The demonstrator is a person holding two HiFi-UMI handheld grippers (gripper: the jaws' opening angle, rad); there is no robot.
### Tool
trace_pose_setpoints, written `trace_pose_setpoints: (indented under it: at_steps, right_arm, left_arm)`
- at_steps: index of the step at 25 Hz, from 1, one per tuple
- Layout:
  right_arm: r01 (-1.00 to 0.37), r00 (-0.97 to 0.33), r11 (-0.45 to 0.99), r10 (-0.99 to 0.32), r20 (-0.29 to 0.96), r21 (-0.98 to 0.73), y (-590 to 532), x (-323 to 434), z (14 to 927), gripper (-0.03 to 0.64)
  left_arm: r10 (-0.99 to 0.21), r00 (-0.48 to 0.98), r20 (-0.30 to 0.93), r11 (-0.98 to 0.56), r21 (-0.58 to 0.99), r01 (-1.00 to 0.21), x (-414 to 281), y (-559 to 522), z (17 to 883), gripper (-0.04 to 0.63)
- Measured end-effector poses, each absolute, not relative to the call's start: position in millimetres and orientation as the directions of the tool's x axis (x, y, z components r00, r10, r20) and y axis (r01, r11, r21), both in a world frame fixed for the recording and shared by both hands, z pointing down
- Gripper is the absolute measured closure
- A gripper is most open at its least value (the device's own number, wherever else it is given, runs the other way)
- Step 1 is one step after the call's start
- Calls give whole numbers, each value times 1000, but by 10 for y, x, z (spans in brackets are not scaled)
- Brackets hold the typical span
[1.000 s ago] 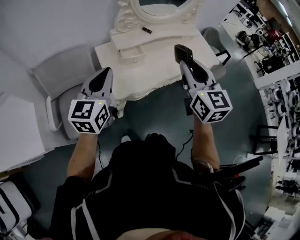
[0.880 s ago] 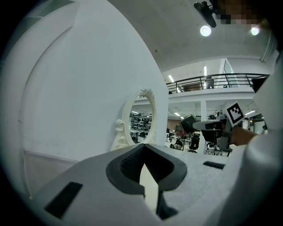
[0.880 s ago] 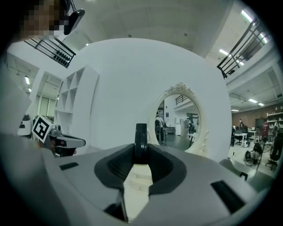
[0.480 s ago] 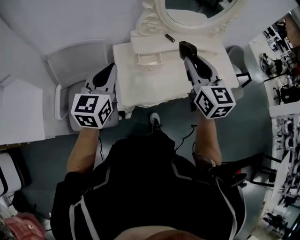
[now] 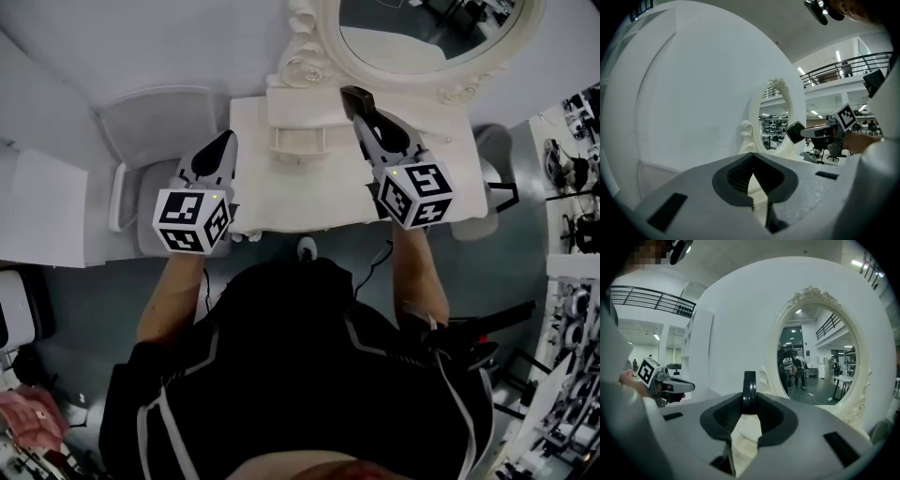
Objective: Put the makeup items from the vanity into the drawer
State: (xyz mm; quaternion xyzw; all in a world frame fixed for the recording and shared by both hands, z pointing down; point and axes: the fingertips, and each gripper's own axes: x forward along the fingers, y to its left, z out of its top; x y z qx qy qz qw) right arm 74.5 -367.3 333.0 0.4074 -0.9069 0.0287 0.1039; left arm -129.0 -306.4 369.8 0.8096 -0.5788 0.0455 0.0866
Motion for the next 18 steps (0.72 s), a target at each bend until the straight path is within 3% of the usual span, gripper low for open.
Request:
trace_pose_setpoints:
  at_steps: [11,18]
  right_arm:
    - [-532,-781,847,-482,398,-19,-4307,465,4284,523]
    - [-426,-765,905,-362,532,4,-4470,211,5002,523]
  left_arm:
    - [-948,193,252,-177,84,-981,-1097,-3448,4100,592]
    - [-937,172,302,-155,80,-985,-1285,-3564,4443,592]
